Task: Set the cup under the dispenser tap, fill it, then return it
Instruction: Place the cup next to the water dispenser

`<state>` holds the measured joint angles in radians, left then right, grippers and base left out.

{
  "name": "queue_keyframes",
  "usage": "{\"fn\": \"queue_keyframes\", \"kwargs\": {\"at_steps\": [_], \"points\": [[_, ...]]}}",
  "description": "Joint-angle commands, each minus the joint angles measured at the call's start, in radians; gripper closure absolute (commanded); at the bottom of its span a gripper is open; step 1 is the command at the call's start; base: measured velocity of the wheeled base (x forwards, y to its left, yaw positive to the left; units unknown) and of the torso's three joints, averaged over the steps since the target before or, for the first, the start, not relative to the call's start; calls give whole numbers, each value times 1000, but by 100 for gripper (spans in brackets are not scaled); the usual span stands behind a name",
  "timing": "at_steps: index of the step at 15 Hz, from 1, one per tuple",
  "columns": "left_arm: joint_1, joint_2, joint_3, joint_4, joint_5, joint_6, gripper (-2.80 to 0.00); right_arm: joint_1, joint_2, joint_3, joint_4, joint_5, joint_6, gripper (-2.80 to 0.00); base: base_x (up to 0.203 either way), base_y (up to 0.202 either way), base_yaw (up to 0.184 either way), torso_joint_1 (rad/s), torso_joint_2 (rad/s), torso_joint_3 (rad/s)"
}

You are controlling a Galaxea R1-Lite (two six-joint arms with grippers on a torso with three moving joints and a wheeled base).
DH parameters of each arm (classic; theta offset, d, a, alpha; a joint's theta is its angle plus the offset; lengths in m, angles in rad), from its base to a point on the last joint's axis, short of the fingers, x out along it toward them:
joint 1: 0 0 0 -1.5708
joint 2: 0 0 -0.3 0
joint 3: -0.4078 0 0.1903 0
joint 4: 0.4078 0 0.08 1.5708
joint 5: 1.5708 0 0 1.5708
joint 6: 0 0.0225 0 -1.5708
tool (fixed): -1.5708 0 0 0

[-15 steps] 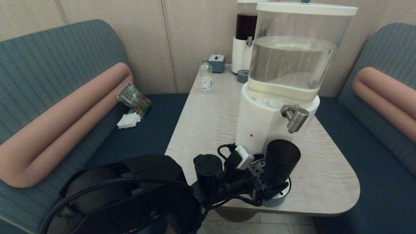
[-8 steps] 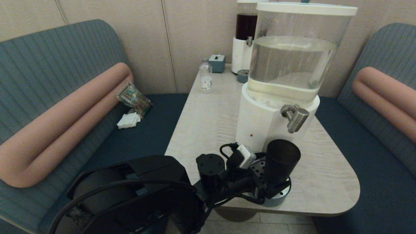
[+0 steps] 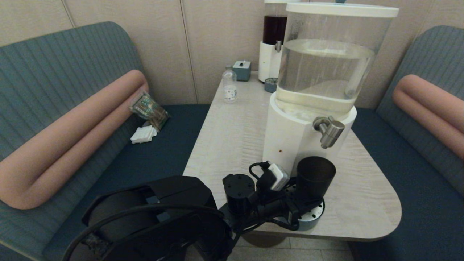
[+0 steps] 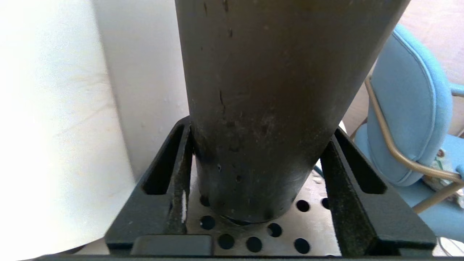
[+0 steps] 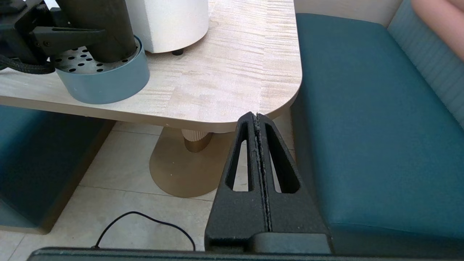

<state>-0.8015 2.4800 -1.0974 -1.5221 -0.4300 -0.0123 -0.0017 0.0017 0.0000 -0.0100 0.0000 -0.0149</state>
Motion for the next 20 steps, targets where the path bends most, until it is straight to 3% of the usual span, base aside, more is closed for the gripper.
{"fn": "queue_keyframes", "kwargs": {"at_steps": [1,9,14,17,20], "points": [[-5,-3,2,-8,-3,0,0,0,1,2,-1,0,0,0,0,0,0,0,0,0],[-16,-88,86,-8,20,0,0,0,1,2,-1,0,0,0,0,0,0,0,0,0],[3,-257,310,-8,46,-1,0,0,1,2,-1,0,0,0,0,0,0,0,0,0],[61,-351,406,-8,57,-1,0,0,1,2,-1,0,0,0,0,0,0,0,0,0],[191,-422,454,-8,61,-4,0,0,1,2,-1,0,0,0,0,0,0,0,0,0]]}}
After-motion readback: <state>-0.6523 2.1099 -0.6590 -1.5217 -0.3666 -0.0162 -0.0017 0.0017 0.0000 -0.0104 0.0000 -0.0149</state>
